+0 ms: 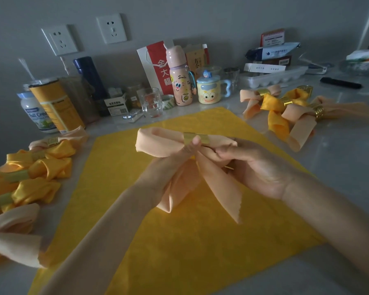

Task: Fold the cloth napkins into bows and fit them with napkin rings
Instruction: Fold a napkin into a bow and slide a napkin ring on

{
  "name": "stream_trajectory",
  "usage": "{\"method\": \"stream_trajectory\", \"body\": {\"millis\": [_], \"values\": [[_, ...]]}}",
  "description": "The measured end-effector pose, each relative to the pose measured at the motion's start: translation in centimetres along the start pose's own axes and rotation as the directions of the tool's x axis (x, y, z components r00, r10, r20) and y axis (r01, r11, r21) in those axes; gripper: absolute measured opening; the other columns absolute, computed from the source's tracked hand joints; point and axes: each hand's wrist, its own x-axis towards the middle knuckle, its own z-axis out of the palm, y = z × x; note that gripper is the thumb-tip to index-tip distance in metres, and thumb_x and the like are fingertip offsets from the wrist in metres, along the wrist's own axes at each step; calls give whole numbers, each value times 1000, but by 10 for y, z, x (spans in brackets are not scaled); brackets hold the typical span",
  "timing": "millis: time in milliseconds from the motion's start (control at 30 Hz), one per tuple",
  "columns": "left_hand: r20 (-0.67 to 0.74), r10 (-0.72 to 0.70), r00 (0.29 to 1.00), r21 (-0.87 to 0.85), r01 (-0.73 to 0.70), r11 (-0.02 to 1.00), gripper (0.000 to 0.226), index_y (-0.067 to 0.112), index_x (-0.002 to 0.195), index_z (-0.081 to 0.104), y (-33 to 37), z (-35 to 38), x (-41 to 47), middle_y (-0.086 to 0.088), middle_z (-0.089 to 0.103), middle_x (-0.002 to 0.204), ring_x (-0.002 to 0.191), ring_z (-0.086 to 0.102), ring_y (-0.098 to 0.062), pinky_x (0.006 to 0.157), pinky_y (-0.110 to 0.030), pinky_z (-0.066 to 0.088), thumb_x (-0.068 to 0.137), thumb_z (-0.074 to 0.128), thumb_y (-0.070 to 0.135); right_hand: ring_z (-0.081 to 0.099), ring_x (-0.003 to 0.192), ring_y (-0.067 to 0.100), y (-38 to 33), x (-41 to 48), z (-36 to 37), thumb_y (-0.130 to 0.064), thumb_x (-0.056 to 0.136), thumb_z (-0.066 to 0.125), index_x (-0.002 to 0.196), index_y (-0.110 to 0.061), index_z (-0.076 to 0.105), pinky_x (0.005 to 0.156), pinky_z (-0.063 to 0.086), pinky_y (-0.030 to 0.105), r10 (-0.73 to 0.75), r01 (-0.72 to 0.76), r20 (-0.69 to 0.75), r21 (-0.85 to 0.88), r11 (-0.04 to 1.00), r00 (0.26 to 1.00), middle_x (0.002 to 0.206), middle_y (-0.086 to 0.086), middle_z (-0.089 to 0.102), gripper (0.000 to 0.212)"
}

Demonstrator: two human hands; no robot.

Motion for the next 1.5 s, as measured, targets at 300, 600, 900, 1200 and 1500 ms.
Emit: {"method": "stream_trajectory", "body": {"millis": [300, 600, 900, 1200, 1500], "values": [[36, 42, 998, -303, -29, 953, 24, 14, 84, 66, -3, 1, 0, -13, 55, 94, 90, 49, -28, 77, -39, 38, 66, 74, 29, 58, 91, 20, -1, 0, -1, -11, 69, 63, 111, -4, 60, 82, 42, 32, 37, -36, -12, 115, 993, 999, 97, 7, 63, 42], [206, 116, 972, -326, -44, 944, 19, 19, 83, 73, -9, -5, 3, -5, 65, 84, 83, 62, -19, 79, -32, 52, 66, 79, 17, 51, 92, 24, -4, 1, -4, -16, 69, 52, 118, 1, 62, 74, 37, 29, 103, -86, -108, 156, 984, 989, 106, 13, 59, 52], [180, 266, 947, -327, -198, 924, 57, 8, 117, 54, -13, -2, 5, -12, 60, 72, 66, 54, -27, 60, -30, 46, 64, 71, 0, 47, 57, 10, -5, 3, -5, -11, 88, 44, 112, 4, 60, 40, 33, 16, 151, -66, -249, 320, 945, 957, 82, 10, 57, 32], [142, 138, 980, -264, -97, 960, 36, 13, 68, 66, -12, 10, -1, -16, 37, 101, 82, 34, -29, 64, -32, 34, 85, 57, 44, 61, 84, 19, -5, 0, 0, -25, 78, 57, 115, 3, 59, 75, 50, 25, 47, -2, -132, 319, 948, 990, 93, 10, 65, 47], [194, 200, 960, -300, -136, 944, 62, -23, 66, 47, -14, 9, 2, -27, 30, 42, 46, 27, -32, 63, -18, 48, 92, 50, 34, 67, 93, 23, 0, 1, 2, -21, 73, 67, 114, -1, 62, 78, 54, 30, -24, 27, -197, 15, 1000, 980, 101, 14, 69, 46]]}}
